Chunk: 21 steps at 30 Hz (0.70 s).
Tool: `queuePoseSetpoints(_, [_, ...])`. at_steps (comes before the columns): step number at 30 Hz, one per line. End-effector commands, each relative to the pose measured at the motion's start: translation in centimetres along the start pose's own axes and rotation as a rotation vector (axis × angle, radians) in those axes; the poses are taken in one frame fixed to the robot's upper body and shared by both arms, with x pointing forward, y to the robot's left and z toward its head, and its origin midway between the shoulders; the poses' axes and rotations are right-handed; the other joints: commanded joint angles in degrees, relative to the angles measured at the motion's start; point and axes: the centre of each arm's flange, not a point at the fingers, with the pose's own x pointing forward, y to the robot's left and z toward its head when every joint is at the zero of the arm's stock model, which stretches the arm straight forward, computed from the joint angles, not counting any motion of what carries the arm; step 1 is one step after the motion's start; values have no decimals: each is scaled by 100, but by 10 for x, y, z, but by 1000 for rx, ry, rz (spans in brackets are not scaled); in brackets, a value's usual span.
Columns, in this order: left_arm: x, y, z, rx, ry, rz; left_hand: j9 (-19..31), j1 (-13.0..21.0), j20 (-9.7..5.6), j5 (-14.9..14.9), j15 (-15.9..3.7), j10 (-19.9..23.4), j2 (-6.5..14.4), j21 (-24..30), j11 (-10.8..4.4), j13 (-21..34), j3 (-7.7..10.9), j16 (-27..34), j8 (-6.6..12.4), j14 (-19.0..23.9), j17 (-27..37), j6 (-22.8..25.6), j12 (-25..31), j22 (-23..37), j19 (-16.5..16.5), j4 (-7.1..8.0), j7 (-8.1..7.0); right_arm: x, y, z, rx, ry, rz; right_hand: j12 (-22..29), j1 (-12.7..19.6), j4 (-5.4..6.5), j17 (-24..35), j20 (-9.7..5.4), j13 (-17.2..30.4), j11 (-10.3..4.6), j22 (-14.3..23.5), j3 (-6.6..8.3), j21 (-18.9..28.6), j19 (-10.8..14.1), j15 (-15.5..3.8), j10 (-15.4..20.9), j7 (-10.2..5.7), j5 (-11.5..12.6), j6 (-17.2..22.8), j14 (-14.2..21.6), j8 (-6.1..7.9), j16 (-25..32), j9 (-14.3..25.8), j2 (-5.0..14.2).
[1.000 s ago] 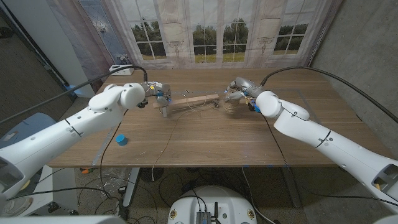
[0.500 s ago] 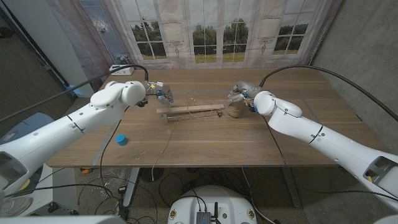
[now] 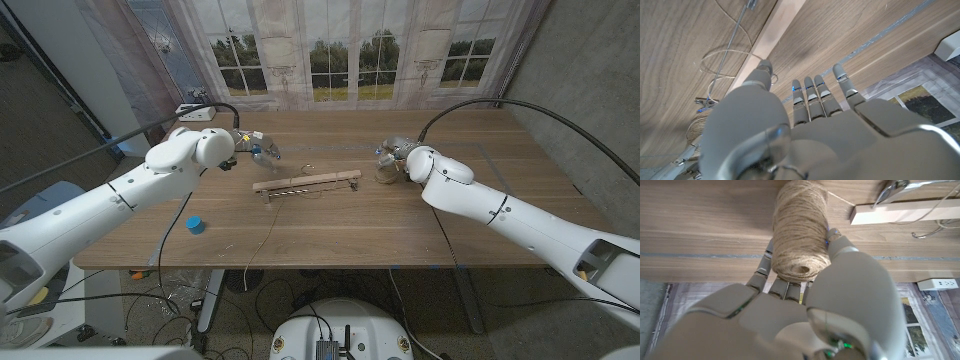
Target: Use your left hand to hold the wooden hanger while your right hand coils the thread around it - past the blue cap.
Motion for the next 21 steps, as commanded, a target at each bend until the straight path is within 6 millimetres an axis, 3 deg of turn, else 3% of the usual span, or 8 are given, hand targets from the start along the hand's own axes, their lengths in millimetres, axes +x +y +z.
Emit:
queuePoseSetpoints(1, [-7, 3, -5, -7, -7, 64, -33, -138, 3, 42, 29, -129, 50, -69, 15, -37, -47, 13, -41, -131, -40, -172, 27, 14, -111, 31, 26, -4, -3, -5, 27, 32, 4, 0, -518, 171, -126, 316, -66, 51, 6, -313, -381, -316, 159, -398, -24, 138, -462, -435, -7, 14, -6, -253])
queuePoseSetpoints(4, [-9, 3, -6, -8, -7, 76, -53, -169, 6, 46, 38, -191, 66, -93, 0, -61, -53, 14, -41, -168, -67, -246, 27, 15, -118, 41, 27, -6, -4, -7, 52, 10, 0, 32, -1053, 390, -262, 424, -135, 70, 14, -647, -707, -497, 288, -642, -6, 229, -798, -713, 10, 40, -18, -393])
queuePoseSetpoints(8, [-14, 3, -11, -15, -11, 122, -83, -200, 26, 51, 50, -277, 80, -135, -10, -97, -60, 16, -52, -217, -111, -393, 30, 16, -143, 43, 13, -12, -4, -11, 124, -38, -66, 38, -1656, 666, -400, 429, -201, 157, 26, -975, -1013, -575, 444, -945, 62, 310, -1157, -961, 12, 58, -27, -469])
queuePoseSetpoints(12, [-20, 2, -16, -27, -19, 184, -117, -240, 44, 56, 75, -363, 105, -186, -11, -139, -69, 9, -50, -310, -158, -543, 39, 17, -175, 49, -16, -20, -1, -14, 192, -111, -180, 52, -1875, 794, -433, 432, -222, 229, 30, -1044, -1119, -590, 539, -1013, 97, 346, -1211, -1054, 35, 72, -29, -381])
queuePoseSetpoints(14, [-23, 1, -18, -31, -24, 217, -149, -260, 41, 58, 77, -443, 121, -225, -179, -181, -75, 30, -23, -323, -205, -606, 50, 17, -178, 40, -36, -24, 1, -15, 222, -147, -232, 74, -1982, 885, -438, 430, -236, 244, 34, -1018, -1180, -584, 555, -1006, 115, 366, -1202, -1083, 58, 100, -31, -188])
queuePoseSetpoints(21, [-34, -5, -29, -59, -54, 350, -182, -282, 18, 61, 71, -517, 138, -272, -253, -227, -77, 40, -38, -354, -260, -766, 58, 18, -185, 28, -69, -32, 8, -14, 325, -221, -342, 136, -1995, 902, -477, 388, -256, 236, 37, -964, -1227, -489, 526, -880, 99, 358, -1071, -1052, 113, 138, -35, -17])
